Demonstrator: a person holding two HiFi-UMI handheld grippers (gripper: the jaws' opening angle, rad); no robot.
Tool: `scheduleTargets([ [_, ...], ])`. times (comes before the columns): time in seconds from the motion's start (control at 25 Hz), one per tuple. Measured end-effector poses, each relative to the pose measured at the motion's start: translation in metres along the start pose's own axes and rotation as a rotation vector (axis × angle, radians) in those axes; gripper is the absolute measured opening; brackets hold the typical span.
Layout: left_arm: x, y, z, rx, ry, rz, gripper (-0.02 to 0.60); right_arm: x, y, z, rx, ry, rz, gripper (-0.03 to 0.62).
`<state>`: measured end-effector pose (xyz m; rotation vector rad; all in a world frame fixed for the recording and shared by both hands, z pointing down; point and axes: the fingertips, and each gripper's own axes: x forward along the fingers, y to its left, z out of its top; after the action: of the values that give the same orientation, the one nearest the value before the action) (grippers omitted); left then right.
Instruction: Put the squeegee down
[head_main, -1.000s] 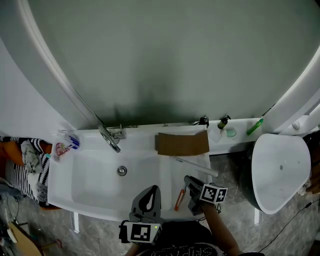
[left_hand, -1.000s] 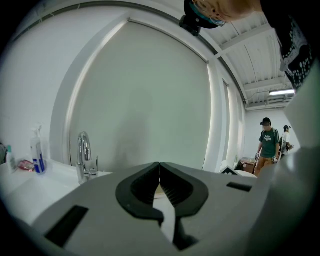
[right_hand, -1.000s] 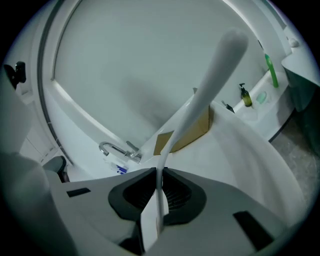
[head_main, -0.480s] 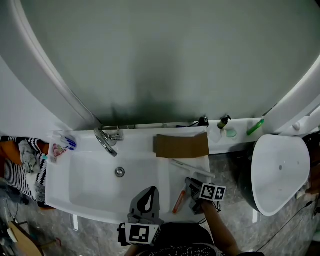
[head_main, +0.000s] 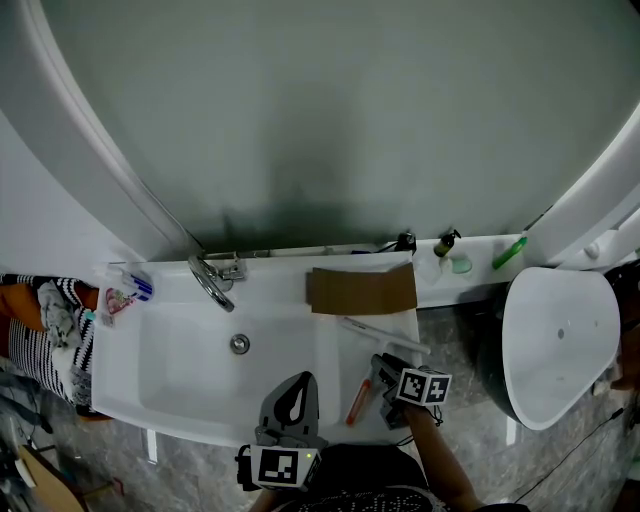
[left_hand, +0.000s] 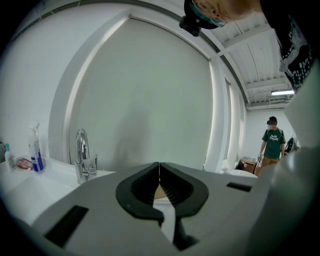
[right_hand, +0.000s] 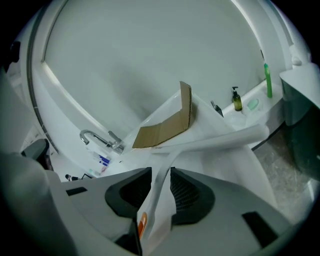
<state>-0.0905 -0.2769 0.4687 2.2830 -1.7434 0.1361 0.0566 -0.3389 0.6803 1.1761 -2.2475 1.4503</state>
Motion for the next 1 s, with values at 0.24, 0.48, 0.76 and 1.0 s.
scheduleTargets([
  [0.24, -0.004, -0.003, 0.009, 0.011, -0.042, -0.016, 0.006, -0.045, 0.019, 0.037, -0.150, -0.172, -0.051, 0.115],
  [0.48, -0.013, -0.014, 0.010, 0.012, -0.035, -0.049, 0.006, -0.107, 0.089, 0.089, -0.516, -0.422, -0.066, 0.092],
  [0.76, -0.022, -0.022, 0.024, -0.010, -0.090, -0.065, 0.006, -0.159, 0.180, 0.080, -0.836, -0.592, -0.079, 0.027],
  [1.0, -0.028, -0.031, 0.027, -0.011, -0.105, -0.093, 0.006, -0.155, 0.187, 0.032, -0.747, -0.506, -0.019, 0.020],
])
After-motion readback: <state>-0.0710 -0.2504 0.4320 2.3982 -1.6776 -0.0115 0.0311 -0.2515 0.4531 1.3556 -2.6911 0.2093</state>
